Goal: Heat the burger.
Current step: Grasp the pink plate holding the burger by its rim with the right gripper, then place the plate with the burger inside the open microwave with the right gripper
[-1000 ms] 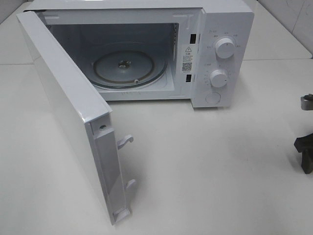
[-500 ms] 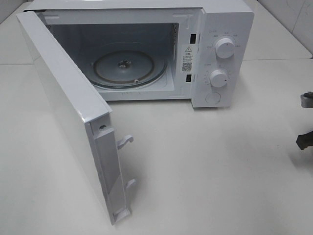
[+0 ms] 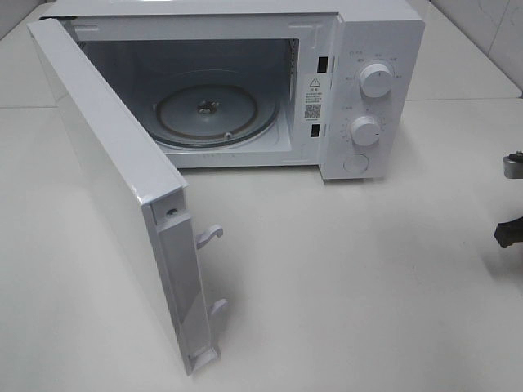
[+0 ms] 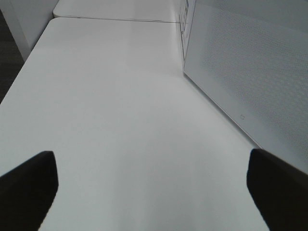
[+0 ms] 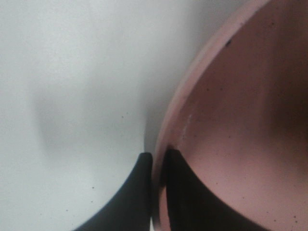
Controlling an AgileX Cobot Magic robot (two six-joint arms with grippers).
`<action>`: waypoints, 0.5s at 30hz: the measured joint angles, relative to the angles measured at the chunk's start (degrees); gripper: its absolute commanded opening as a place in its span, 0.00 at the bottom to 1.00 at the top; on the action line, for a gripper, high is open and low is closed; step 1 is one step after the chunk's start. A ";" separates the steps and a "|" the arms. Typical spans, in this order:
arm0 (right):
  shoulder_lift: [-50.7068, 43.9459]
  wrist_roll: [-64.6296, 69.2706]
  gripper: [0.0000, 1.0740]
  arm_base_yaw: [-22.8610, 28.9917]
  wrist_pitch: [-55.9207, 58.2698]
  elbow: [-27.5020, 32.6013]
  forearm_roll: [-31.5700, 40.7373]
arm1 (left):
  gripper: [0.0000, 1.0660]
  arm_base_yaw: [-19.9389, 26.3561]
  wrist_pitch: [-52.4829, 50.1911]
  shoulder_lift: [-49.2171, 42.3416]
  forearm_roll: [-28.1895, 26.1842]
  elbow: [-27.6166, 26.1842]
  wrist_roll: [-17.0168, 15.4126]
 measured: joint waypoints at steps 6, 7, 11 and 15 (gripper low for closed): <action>-0.17 2.75 0.00 0.80 0.06 0.00 -0.52 | 0.96 0.00 0.00 0.00 0.00 0.00 0.00; -0.40 4.18 0.00 1.89 0.40 0.11 -1.26 | 0.96 0.00 0.00 0.00 0.00 0.00 0.00; -1.60 6.93 0.00 3.84 1.89 0.40 -3.15 | 0.96 0.00 0.00 0.00 0.00 0.00 0.00; -5.56 11.97 0.00 7.91 5.73 0.46 -7.22 | 0.96 0.00 0.00 0.00 0.00 0.00 0.00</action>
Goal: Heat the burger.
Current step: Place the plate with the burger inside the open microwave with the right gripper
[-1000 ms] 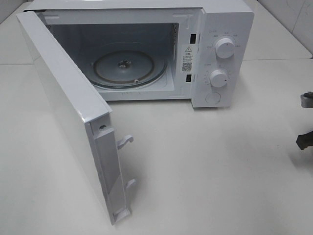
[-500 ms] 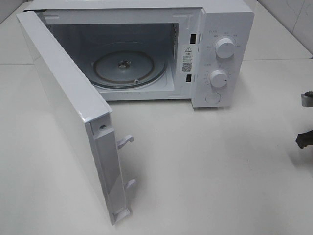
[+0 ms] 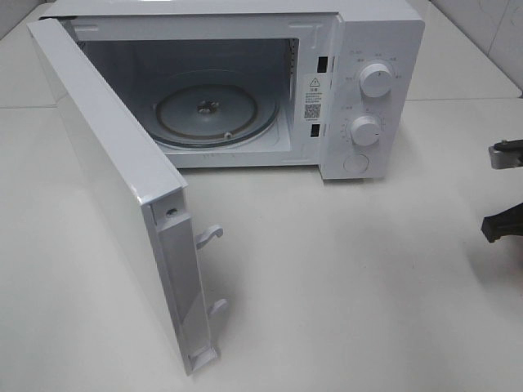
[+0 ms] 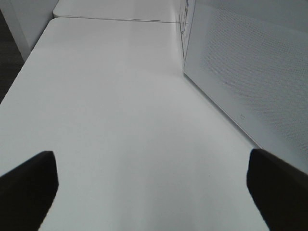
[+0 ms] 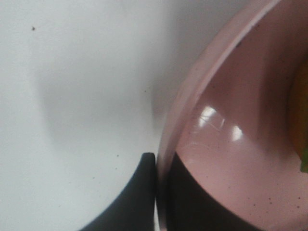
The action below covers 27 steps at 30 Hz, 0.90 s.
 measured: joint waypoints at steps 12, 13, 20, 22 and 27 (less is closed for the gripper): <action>-8.19 3.15 0.00 12.55 5.96 2.12 -4.30 | 0.96 0.00 0.00 0.00 0.00 0.00 0.00; -10.14 4.18 0.00 15.18 5.96 4.01 -4.76 | 0.96 0.00 0.00 0.00 0.00 0.00 0.00; -15.99 6.88 0.00 24.06 6.42 10.94 -5.67 | 0.96 0.00 0.00 0.00 0.00 0.00 0.00; -16.50 6.93 0.00 25.10 6.36 11.86 -5.84 | 0.96 0.00 0.00 0.00 0.00 0.00 0.00; -19.08 4.64 0.00 30.71 5.56 15.41 -6.65 | 0.96 0.00 0.00 0.00 0.00 0.00 0.00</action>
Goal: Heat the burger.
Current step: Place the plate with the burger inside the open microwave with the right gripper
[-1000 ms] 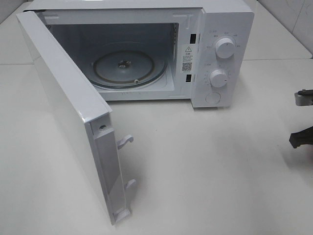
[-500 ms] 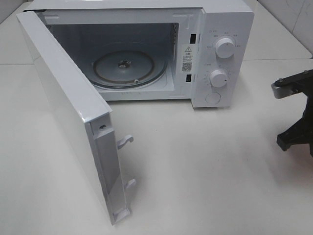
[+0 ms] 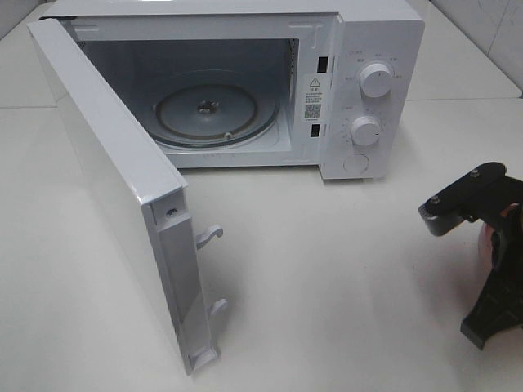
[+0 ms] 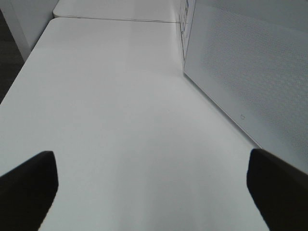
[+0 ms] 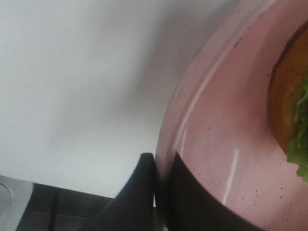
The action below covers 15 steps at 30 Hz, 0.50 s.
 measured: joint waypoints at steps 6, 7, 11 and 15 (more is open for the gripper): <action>-1.20 -9.85 0.00 6.13 -2.69 2.46 -0.63 | 0.96 0.00 0.00 0.00 0.00 0.00 0.00; -1.20 -11.06 0.00 6.76 -2.69 2.52 -0.74 | 0.96 0.00 0.00 0.00 0.00 0.00 0.00; -1.20 -13.18 0.00 8.19 -2.75 2.58 -1.49 | 0.96 0.00 0.00 0.00 0.00 0.00 0.00; -1.43 -15.76 0.00 10.71 -2.92 2.58 -2.41 | 0.96 0.00 0.00 0.00 0.00 0.00 0.00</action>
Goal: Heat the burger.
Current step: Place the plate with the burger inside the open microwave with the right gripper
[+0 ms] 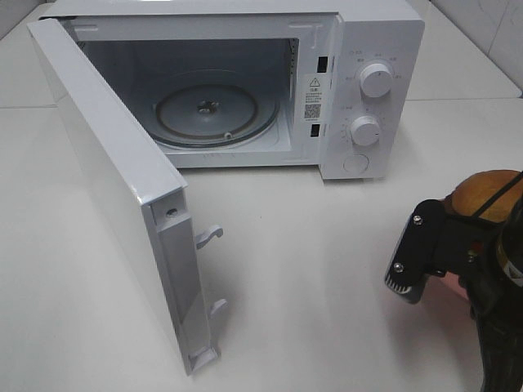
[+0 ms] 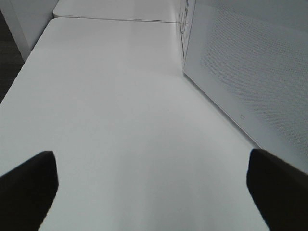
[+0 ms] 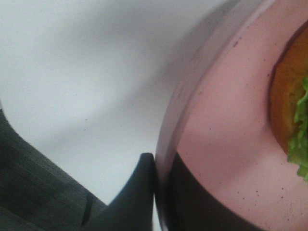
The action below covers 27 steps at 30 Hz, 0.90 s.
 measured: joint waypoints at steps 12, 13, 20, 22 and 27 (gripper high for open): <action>-2.64 -15.47 0.00 6.02 -4.01 0.06 0.00 | 0.96 0.00 0.00 0.00 0.00 0.00 0.00; -2.64 -16.79 0.00 6.19 -4.41 0.06 -0.06 | 0.96 0.00 0.00 0.00 0.00 0.00 0.00; -2.64 -27.04 0.00 6.25 -9.91 0.06 -0.06 | 0.96 0.00 0.00 0.00 0.00 0.00 0.00; -2.64 -28.36 0.00 6.25 -10.54 0.06 -0.06 | 0.96 0.00 0.00 0.00 0.00 0.00 0.00; -2.64 -39.82 0.00 6.25 -14.32 0.06 -0.23 | 0.96 0.00 0.00 0.00 0.00 0.00 0.00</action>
